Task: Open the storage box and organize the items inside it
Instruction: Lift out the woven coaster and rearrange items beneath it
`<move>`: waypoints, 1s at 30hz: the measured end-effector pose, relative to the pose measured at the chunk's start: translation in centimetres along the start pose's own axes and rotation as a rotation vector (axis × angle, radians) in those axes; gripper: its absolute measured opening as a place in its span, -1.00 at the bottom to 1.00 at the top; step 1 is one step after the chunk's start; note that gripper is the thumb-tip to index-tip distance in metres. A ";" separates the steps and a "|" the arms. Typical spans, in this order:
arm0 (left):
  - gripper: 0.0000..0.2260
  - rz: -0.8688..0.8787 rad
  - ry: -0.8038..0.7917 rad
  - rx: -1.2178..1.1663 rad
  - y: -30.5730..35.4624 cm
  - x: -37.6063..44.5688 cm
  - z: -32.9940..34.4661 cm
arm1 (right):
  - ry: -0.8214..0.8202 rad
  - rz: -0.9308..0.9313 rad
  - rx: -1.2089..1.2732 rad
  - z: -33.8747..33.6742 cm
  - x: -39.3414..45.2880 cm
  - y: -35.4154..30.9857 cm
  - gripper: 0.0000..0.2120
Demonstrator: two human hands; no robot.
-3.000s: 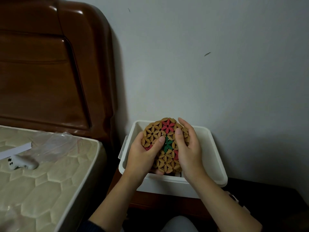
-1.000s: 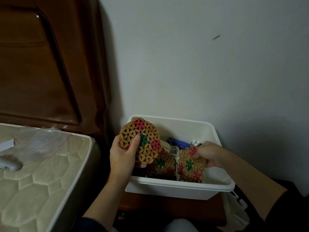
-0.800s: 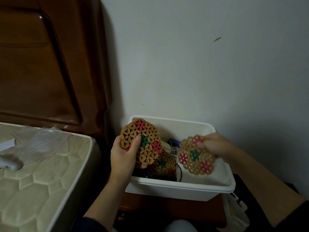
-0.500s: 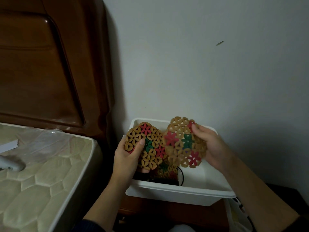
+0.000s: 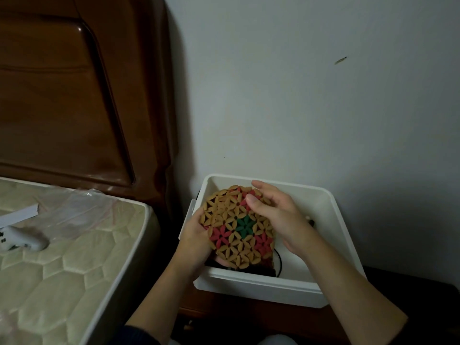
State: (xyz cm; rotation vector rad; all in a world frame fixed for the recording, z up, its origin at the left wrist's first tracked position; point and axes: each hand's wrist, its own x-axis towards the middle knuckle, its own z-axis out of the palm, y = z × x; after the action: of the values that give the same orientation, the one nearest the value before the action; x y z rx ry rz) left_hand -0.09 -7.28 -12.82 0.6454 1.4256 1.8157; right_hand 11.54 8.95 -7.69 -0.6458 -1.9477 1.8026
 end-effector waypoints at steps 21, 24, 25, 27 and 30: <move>-0.58 -0.109 -0.013 -0.057 0.0 -0.3 -0.2 | 0.253 -0.139 -0.203 1.9 0.5 2.0 -0.65; -0.59 -0.079 0.003 -0.069 -0.1 -0.2 -0.3 | 0.282 0.009 -0.029 1.7 0.3 1.8 -0.69; -0.57 -0.068 0.012 -0.079 -0.1 -0.2 -0.4 | 0.253 0.088 0.028 1.6 0.2 1.8 -0.67; -0.58 -0.054 0.031 -0.090 -0.2 -0.2 -0.3 | 0.199 0.155 0.045 1.8 -0.2 1.9 -0.63; -0.66 -0.035 0.082 -0.060 -0.3 -0.2 0.1 | 0.273 0.083 -0.079 3.1 -0.7 2.3 -0.60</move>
State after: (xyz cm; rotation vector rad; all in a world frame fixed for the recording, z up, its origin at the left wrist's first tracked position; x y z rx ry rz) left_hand 0.21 -7.35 -13.09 0.5178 1.4210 1.8685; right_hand 10.48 6.20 -10.26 -0.9580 -1.8370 1.5937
